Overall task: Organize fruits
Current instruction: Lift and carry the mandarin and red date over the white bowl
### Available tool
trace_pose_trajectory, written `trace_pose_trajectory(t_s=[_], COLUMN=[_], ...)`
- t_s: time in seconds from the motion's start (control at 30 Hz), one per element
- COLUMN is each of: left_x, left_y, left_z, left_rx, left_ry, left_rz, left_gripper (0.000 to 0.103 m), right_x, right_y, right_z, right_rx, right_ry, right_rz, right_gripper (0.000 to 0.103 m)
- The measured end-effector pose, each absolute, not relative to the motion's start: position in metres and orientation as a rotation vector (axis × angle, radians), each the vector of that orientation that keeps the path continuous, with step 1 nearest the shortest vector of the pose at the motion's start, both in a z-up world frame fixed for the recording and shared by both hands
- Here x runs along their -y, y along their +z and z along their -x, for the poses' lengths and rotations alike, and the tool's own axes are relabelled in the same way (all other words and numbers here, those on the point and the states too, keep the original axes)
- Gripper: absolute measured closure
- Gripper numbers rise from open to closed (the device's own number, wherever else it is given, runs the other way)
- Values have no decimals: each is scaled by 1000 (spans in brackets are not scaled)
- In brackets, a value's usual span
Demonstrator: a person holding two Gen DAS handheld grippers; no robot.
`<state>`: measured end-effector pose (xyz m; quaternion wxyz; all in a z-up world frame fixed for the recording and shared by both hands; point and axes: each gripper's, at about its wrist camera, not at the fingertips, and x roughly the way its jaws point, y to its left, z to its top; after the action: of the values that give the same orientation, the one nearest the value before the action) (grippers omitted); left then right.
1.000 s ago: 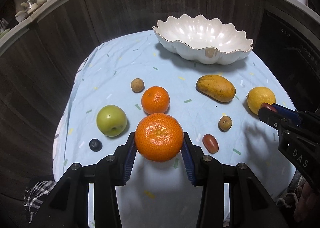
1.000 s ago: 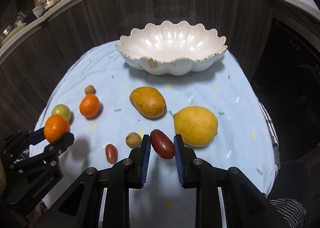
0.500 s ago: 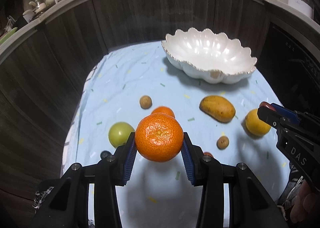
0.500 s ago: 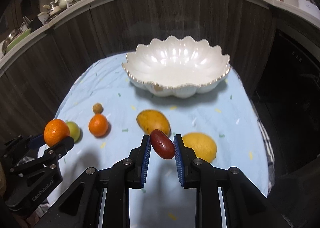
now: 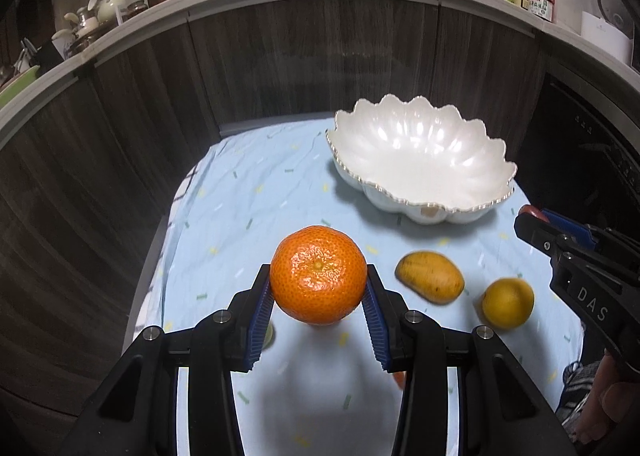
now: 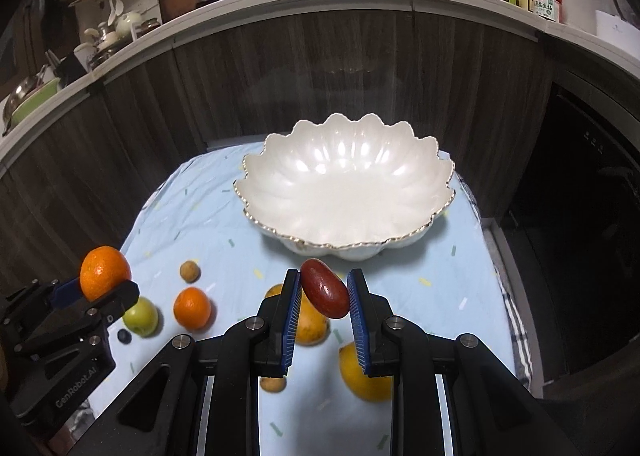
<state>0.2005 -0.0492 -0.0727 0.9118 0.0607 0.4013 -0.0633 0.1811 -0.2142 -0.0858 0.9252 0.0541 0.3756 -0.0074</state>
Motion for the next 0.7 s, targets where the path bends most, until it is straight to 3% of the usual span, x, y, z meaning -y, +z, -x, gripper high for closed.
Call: trace_pose_trajectory(t_s=[0.7], left_x=[69], left_y=[-64], left_z=[-254], left_rx=[-783], left_ry=[-163], left_rz=[-106], left_gripper=[61], right_x=[231], right_y=[-65], right_z=[-224], right_rx=[-696], right_ry=[-36], right_rz=[-107], right_gripper=[78])
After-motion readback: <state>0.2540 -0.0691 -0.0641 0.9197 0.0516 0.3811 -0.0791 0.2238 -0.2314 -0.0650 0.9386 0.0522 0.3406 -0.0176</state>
